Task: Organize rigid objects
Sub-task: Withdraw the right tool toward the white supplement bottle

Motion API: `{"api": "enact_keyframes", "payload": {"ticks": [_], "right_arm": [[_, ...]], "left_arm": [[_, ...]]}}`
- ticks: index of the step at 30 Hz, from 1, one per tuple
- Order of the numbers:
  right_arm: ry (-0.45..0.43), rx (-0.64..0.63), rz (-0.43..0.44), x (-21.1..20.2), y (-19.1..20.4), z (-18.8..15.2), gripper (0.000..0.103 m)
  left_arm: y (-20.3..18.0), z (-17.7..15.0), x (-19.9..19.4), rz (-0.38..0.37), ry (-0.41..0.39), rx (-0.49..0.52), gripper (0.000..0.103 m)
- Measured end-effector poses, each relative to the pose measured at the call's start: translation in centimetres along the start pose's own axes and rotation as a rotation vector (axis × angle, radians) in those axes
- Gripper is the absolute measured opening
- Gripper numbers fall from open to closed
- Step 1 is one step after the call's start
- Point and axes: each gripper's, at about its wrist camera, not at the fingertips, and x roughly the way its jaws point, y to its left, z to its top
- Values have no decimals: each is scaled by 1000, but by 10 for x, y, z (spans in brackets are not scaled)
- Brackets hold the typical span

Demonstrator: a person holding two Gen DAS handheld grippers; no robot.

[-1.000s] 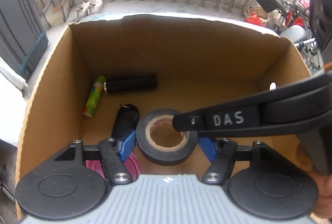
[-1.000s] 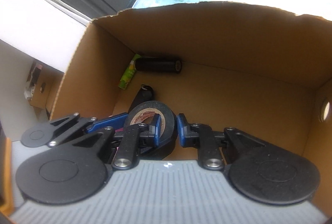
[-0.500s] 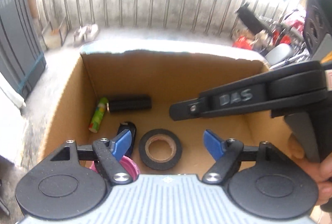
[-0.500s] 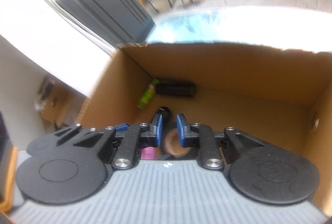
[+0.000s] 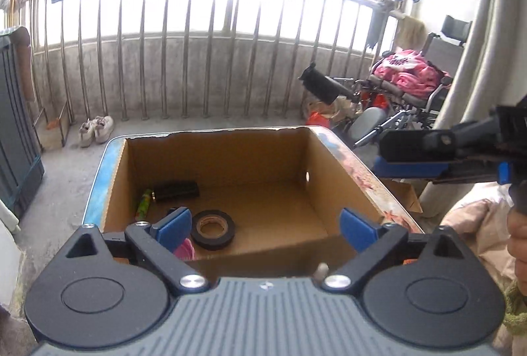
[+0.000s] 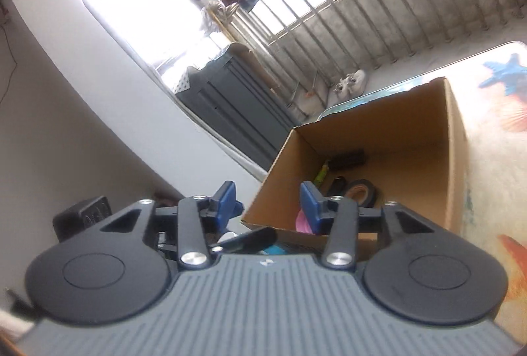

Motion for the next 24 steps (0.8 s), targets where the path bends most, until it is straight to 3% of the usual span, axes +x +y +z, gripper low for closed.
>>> {"api": "enact_keyframes", "payload": {"ticks": [2,5,8,11,18,24], "right_arm": [[-35,-34,-74,-13,6,-22,57],[-52,-100,-202,-15,17,-59,79],[-49,-229,-333,-12,29,-86,85],[-36,-333,-391,-9,42,-102,101],[-51,-449,-540,-10,63,-102,102],[-12,-522,-499,-5,75,-107,102]], "left_arm": [[-4,-12,-13,-10,0,12,99],[-2,-29,-24,-23,26,-22,99],[4,-48,-28,-58,43,-82,103],[14,-67,-27,-75,91,-124,103],[18,-90,-38,-78,73,-93,103],[32,-101,-50,-67,32,-100,103]]}}
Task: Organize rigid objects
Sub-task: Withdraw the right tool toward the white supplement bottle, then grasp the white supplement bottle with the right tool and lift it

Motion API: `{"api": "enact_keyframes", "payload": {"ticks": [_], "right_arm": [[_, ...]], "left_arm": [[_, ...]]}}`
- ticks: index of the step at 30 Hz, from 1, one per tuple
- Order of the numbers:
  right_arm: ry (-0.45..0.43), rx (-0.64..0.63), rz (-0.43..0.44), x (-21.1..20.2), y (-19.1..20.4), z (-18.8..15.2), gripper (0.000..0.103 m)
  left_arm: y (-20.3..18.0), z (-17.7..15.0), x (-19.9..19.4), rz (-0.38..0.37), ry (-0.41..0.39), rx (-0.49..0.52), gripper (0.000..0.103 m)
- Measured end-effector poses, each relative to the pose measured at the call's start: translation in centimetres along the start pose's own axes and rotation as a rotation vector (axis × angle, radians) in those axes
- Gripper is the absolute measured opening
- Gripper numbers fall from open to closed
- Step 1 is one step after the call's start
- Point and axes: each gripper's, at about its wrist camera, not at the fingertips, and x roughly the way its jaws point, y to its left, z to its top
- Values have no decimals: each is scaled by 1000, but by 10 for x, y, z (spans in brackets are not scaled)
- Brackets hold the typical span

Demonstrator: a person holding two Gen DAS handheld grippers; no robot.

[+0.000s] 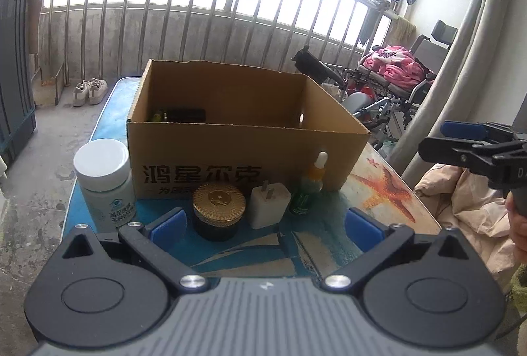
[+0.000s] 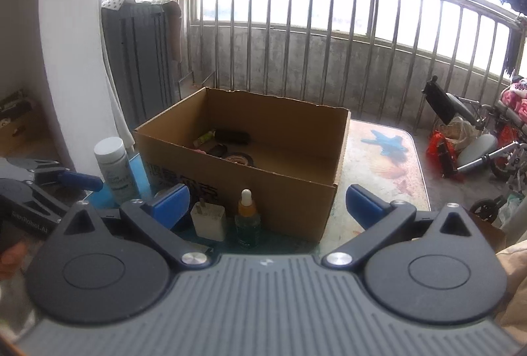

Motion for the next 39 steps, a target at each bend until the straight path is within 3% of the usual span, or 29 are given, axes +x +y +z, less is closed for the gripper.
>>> {"api": "enact_keyframes", "payload": {"ticks": [4,8,14,18,21,25,28,30,34,36,39], "right_arm": [[-61,26,80,0,5,5,102],[-124,69,215,8,21,16,102],[-73,146,420,58,60,32,102],[-11,168,504,95,86,41,101],[34,170,531,120,105,44,96],[100,178,537,153,121,47,77],[136,171,559,174,129,49,72],[147,162,574,183,134,50,70],[178,144,608,197,137,51,69],[193,132,624,202,139,51,69],[206,123,636,208,143,51,69]], "left_arm": [[15,-3,-2,70,-19,-5,103],[27,-5,0,175,-55,15,103],[46,-5,10,268,-90,-21,100],[53,-5,18,326,-114,-25,96],[59,-4,24,353,-129,-42,91],[69,-1,37,374,-115,-78,82],[76,0,43,365,-114,-97,79],[79,0,45,361,-115,-104,71],[88,0,51,344,-107,-144,66],[91,-1,52,340,-109,-160,59],[94,-3,52,331,-118,-174,58]]}}
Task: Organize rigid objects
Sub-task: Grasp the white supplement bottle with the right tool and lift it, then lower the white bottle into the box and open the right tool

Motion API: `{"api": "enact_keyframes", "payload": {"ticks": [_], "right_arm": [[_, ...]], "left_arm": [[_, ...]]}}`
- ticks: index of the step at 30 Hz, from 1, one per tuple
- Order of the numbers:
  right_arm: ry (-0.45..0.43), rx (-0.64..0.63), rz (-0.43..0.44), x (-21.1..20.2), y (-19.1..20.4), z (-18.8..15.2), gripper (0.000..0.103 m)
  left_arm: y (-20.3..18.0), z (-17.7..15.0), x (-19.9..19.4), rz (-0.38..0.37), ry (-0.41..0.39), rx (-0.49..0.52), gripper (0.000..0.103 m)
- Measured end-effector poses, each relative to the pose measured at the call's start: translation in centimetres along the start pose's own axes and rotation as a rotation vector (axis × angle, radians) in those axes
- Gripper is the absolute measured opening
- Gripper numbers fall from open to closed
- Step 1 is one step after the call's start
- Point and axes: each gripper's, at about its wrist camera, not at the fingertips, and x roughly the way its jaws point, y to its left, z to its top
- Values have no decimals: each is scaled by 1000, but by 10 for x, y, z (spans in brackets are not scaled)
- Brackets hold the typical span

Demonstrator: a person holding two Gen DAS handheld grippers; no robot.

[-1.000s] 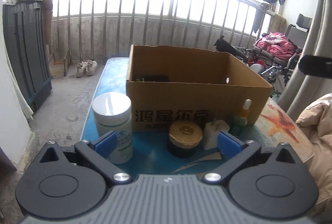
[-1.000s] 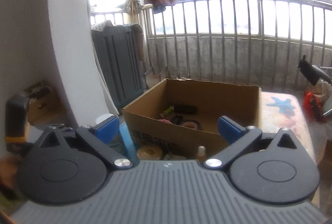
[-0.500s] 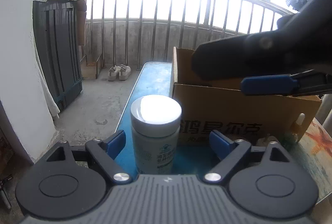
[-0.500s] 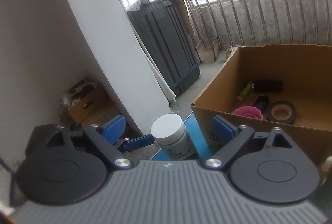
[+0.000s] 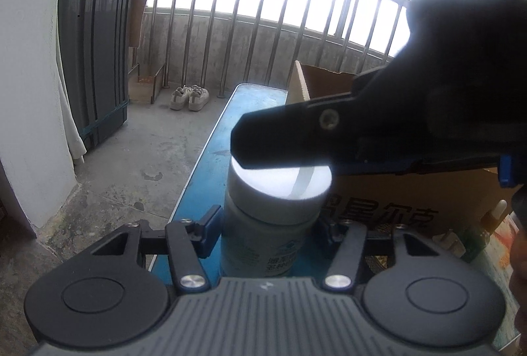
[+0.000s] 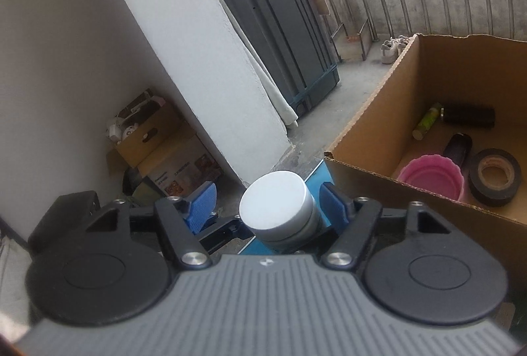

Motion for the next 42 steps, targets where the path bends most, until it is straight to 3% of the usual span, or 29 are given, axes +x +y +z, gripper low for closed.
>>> {"api": "enact_keyframes", "payload": {"ticks": [8,15,25,31,38,42], "right_arm": [[10,-22,-3,-2,3,1,69],[3,-43,-6,-19,10,-1,69],[-39,-122,-18,-71,23,2,69],[-88,-120,-63,-114,17,23,64],[-80,-64,-124,-145,-25,68,57],[-47,14,-153,-140,-74,98,56]], "left_arm": [[9,-2,-11,-30,-32,-44,54],[-2,-4,-35,-61,-74,-15,54],[-52,14,-71,-117,-126,163,54],[-93,37,-83,-174,-165,270,54],[-141,78,-54,-229,-122,366,54],[-157,105,-8,-268,-33,353,54]]}}
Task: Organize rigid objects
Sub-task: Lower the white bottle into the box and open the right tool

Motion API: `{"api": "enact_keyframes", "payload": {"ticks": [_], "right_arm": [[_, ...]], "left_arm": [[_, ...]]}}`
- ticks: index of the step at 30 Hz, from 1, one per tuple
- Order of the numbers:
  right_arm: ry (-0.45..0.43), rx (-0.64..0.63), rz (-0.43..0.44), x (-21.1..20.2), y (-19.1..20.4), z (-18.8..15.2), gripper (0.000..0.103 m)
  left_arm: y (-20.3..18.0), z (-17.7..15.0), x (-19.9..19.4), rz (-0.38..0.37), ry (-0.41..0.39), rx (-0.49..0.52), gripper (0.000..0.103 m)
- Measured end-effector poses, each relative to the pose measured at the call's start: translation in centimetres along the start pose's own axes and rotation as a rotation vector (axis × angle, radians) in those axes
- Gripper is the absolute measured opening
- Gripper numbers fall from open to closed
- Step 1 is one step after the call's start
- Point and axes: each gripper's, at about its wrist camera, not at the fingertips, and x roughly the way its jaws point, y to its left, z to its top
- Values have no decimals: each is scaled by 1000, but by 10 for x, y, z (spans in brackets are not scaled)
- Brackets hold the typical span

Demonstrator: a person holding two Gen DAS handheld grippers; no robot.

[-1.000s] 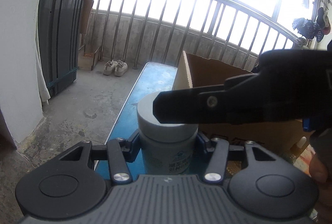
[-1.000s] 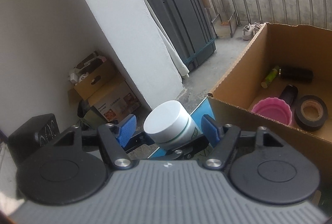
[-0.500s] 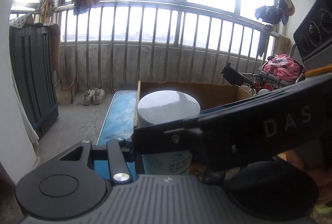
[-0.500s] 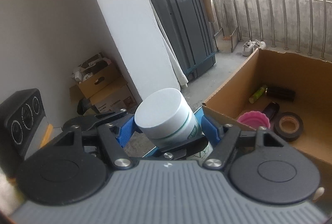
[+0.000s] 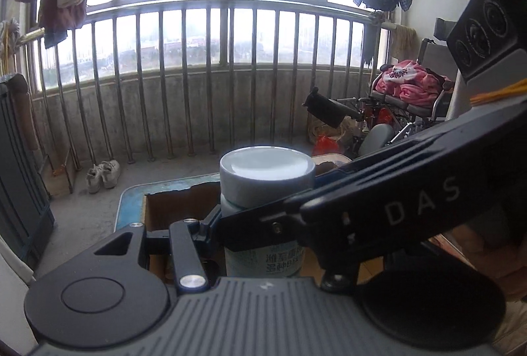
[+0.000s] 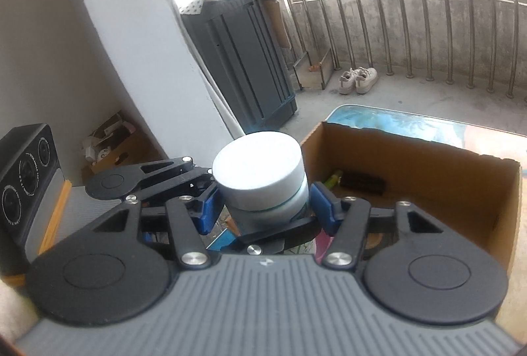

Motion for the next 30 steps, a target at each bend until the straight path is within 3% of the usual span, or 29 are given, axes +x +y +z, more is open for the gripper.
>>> {"api": "enact_keyframes", "payload": {"ticks": [5,13,21,30], "right_arm": [[43,97,-15,30,-59,21,55],[79,160,-49,79,-121,21,55],[145,117,-140,141,-145,23,54],[176,63,-172,162,-141,22,58]], "left_arm": [[31,16,65,-60,136,-102,54],[56,23,137,-42,281,-155,56],[84,14,173,-54,413,-314,62],[90,6,171,-53,438,-332,66]]}}
